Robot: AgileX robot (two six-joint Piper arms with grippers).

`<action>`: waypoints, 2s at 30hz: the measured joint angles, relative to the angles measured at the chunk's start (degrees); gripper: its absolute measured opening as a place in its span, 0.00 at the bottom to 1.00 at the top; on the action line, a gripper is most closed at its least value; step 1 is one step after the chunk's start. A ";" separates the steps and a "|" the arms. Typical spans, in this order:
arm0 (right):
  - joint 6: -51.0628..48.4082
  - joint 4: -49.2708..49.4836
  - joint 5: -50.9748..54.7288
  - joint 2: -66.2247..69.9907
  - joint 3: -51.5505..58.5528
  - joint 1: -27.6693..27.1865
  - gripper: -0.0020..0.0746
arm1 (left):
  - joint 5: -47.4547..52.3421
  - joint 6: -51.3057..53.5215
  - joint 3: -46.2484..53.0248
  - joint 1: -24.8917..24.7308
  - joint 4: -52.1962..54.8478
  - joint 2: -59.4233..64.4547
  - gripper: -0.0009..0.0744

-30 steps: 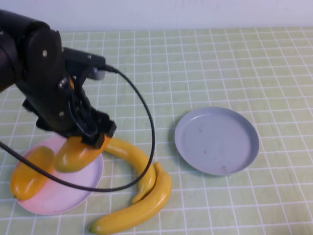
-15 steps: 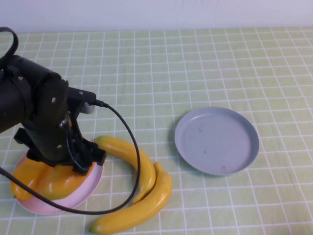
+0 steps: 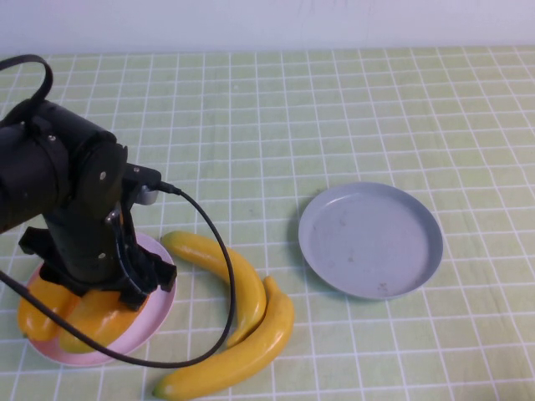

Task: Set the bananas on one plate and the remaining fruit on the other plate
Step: Put one type of fruit in the left plate, then put another type of fruit in the right plate

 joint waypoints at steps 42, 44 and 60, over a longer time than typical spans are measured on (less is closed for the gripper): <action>0.00 0.00 0.00 0.00 0.00 0.00 0.01 | -14.46 -3.72 25.89 0.00 3.32 -51.58 0.02; 0.00 0.00 0.00 0.00 0.00 0.00 0.01 | -13.83 -5.11 25.89 0.00 3.41 -52.32 0.02; 0.00 0.00 0.00 0.00 0.00 0.00 0.01 | -54.89 6.23 50.56 13.69 2.86 -73.23 0.02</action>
